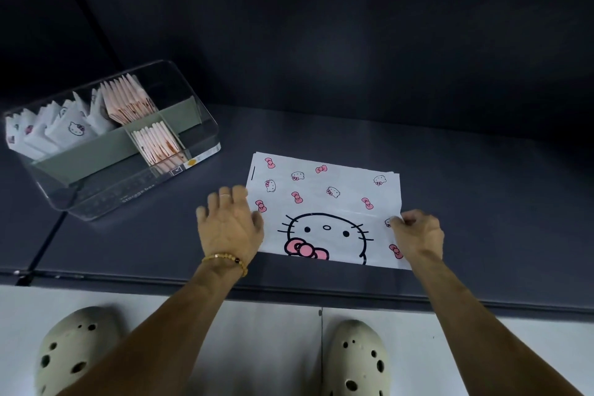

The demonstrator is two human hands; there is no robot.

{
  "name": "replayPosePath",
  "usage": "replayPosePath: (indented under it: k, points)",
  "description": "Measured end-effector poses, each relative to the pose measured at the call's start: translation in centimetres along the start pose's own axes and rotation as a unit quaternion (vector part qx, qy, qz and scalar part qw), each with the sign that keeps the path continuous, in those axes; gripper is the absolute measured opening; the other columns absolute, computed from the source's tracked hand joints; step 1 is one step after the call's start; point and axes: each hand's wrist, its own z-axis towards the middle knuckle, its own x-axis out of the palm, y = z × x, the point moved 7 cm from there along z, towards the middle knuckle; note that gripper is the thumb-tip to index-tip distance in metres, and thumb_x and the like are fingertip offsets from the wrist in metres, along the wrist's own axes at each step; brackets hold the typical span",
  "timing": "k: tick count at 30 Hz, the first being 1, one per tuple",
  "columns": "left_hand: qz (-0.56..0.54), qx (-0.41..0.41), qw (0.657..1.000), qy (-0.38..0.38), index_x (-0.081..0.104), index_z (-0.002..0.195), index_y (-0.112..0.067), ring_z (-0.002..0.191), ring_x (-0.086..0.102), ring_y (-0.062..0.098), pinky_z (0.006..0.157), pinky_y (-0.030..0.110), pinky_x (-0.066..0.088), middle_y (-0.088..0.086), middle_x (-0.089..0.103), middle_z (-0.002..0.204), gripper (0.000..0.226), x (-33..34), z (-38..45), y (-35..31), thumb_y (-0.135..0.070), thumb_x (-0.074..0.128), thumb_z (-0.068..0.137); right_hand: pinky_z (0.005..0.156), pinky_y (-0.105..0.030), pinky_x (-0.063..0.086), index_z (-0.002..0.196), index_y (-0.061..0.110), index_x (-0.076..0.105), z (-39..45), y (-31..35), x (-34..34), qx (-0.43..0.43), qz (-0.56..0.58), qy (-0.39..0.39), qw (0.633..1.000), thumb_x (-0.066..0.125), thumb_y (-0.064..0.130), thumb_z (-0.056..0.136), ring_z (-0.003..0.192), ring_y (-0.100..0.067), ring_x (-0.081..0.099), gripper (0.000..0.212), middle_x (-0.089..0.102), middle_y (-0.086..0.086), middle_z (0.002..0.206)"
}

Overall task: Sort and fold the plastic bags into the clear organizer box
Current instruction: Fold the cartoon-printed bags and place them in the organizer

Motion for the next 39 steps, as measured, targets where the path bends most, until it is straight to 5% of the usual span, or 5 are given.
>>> replayPosePath:
  k: [5,15,19,24,39]
  points:
    - [-0.023,0.291,0.950,0.112,0.026,0.147,-0.025,0.146,0.008,0.022,0.117,0.040,0.007,-0.002,0.020,0.157,0.051,3.1,-2.0,-5.3,-0.037,0.032,0.098,0.034,-0.014,0.036,0.076,0.020,0.064,-0.1,0.2,0.1,-0.002,0.013,0.009,1.000,0.060,0.018,0.084,0.049,-0.011,0.061,0.009,0.064,0.005,0.066]
    - [0.042,0.289,0.948,0.128,-0.005,0.151,-0.029,0.146,-0.012,0.018,0.118,0.039,-0.005,-0.006,-0.006,0.159,0.069,5.4,-2.9,-4.3,-0.060,0.005,0.090,0.035,-0.012,0.039,0.079,0.015,0.064,-0.7,0.9,-0.4,-0.033,0.014,-0.025,0.999,0.061,0.014,0.083,0.041,-0.003,0.058,0.005,0.062,0.006,0.061]
    - [0.044,0.289,0.947,0.131,-0.009,0.150,-0.028,0.145,-0.014,0.018,0.118,0.041,-0.006,-0.004,-0.010,0.158,0.074,5.5,-3.0,-4.3,-0.063,0.010,0.088,0.074,-0.035,0.048,0.107,0.008,0.064,-4.6,4.2,-0.1,-0.287,-0.139,-0.157,0.935,0.066,0.019,0.080,0.092,-0.027,0.057,0.030,0.063,-0.007,0.100]
    - [0.062,0.290,0.946,0.129,-0.007,0.151,-0.024,0.145,-0.015,0.019,0.118,0.042,-0.003,-0.003,-0.014,0.158,0.083,5.4,-3.2,-4.4,-0.069,0.010,0.084,0.117,-0.036,0.021,0.138,0.005,0.048,-10.5,7.6,10.2,-0.465,-0.196,0.123,0.855,0.043,0.024,0.096,0.142,-0.025,0.031,0.046,0.039,-0.010,0.150]
    - [0.057,0.301,0.943,0.131,-0.006,0.151,-0.029,0.146,-0.013,0.020,0.119,0.042,-0.001,-0.003,-0.007,0.159,0.084,5.2,-3.0,-3.9,-0.077,0.008,0.083,0.118,-0.032,-0.010,0.151,0.022,-0.015,-3.6,-1.7,2.1,-0.413,-0.427,0.150,0.790,-0.007,0.068,0.089,0.144,-0.007,-0.021,0.078,-0.019,0.009,0.159]
